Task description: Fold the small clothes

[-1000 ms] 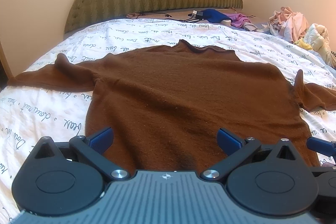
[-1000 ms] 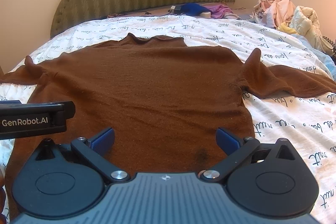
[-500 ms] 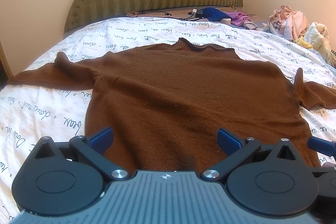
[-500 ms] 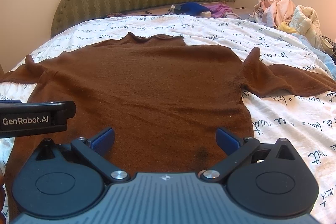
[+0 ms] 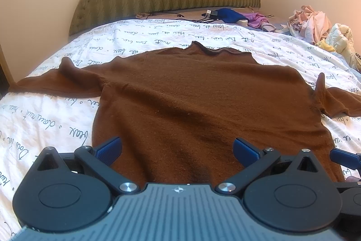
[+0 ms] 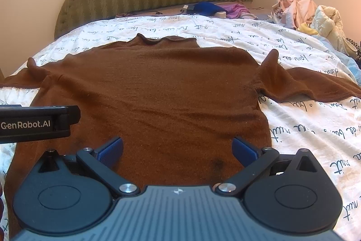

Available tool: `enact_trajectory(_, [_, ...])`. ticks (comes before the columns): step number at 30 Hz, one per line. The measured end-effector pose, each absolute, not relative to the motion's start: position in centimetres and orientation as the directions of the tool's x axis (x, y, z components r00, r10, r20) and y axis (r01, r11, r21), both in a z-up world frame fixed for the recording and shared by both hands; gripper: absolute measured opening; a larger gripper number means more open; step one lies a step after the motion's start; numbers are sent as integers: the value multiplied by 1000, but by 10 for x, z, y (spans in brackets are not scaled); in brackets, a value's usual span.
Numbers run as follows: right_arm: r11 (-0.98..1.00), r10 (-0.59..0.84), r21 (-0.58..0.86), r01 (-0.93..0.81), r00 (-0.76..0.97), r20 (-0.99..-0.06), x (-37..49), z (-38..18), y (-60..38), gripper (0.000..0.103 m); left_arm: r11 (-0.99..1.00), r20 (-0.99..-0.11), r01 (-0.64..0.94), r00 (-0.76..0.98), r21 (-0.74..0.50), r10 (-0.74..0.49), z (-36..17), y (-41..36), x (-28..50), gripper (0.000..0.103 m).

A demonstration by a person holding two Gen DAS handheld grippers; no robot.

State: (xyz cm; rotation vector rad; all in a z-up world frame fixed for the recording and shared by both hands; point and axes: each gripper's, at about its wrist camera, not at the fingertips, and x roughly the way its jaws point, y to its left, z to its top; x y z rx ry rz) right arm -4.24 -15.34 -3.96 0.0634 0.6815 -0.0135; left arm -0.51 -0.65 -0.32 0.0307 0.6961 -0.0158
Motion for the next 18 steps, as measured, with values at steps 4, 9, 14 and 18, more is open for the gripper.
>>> enact_trajectory(4, [998,4,47,33,776,-631,-43,-39,-152,103,999,-641,22,767,24,-1,-3,-6,-6,103])
enact_trajectory(9, [998,2,45,34,775,-632,-43,-39,-151,103,1000,-644,19,765,19,-2,-2,-6,-6,103])
enact_trajectory(14, [998,3,45,33,776,-630,-43,-39,-152,103,1000,-644,22,765,18,-5,-1,-6,-7,103])
enact_trajectory(18, [998,3,48,34,777,-630,-44,-38,-154,103,1000,-644,23,765,18,-6,-1,-7,-7,103])
